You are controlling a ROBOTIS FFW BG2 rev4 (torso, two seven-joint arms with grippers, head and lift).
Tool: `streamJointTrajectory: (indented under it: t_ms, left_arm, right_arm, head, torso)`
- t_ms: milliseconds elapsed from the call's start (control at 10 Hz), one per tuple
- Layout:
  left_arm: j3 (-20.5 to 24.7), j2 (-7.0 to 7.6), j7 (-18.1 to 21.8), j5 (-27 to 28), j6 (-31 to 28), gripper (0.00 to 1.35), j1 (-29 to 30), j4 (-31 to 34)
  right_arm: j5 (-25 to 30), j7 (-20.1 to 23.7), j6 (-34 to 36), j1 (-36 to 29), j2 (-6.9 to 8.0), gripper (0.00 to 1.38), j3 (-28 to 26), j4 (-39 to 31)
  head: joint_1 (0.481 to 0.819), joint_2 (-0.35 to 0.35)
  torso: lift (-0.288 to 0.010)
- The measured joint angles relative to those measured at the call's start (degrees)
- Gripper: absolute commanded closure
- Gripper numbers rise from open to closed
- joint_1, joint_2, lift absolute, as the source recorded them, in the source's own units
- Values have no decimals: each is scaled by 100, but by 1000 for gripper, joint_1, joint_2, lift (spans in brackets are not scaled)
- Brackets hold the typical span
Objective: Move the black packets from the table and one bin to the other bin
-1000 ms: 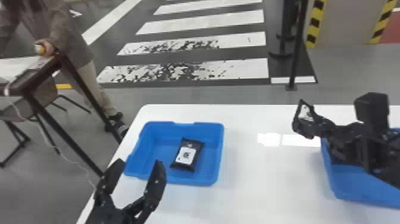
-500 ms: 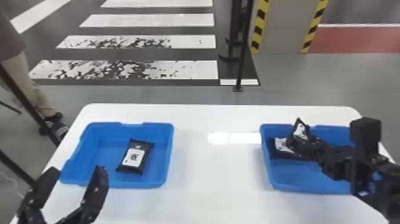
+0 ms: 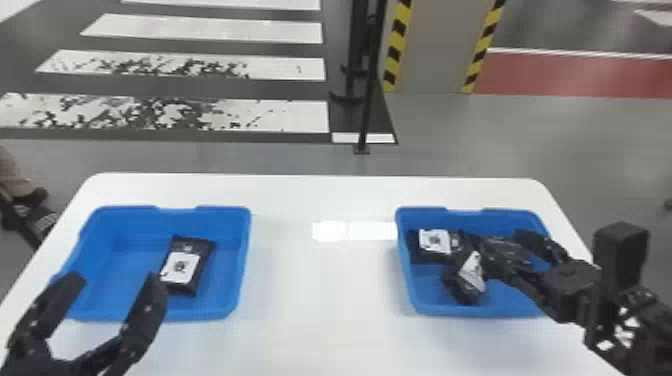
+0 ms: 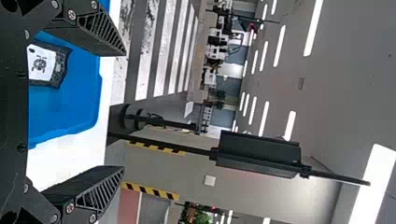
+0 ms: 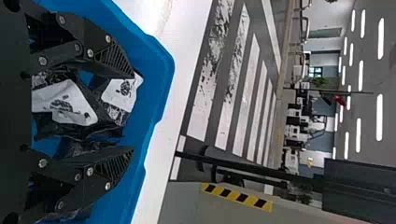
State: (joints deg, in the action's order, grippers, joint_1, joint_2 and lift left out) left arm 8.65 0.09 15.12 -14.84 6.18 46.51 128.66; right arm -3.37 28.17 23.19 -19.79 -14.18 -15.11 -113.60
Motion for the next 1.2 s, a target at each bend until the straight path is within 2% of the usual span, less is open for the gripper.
streamJointTrajectory:
  t_ms: [100, 200, 400, 700, 900, 1200]
  left_arm:
    - [37, 0, 39, 115, -209, 176, -114, -6]
    - [69, 0, 102, 290, -463, 170, -255, -7]
    - [231, 0, 394, 639, -1509, 171, -779, -202]
    - [439, 0, 483, 1274, -2269, 170, -1527, -639]
    - [396, 30, 482, 1763, -2897, 171, -2058, -883]
    - [338, 96, 482, 2099, -3369, 171, -2620, -1397]
  right_arm:
    - [18, 2, -167, -279, 129, 199, -215, -222]
    - [-104, 4, -293, -607, 198, 200, -346, -486]
    - [-583, 3, -403, -1391, 301, 200, -517, -1109]
    - [-823, 3, -309, -2430, 615, 200, -987, -2108]
    - [-908, 5, -136, -2963, 662, 202, -1194, -2573]
    - [-968, 39, 204, -3343, 671, 200, -1277, -2879]
  head:
    - [695, -107]
    - [695, -120]
    - [695, -104]
    - [695, -74]
    - [695, -65]
    - [695, -42]
  torso:
    - [-110]
    - [-110]
    - [-110]
    - [-110]
    - [-110]
    - [-110]
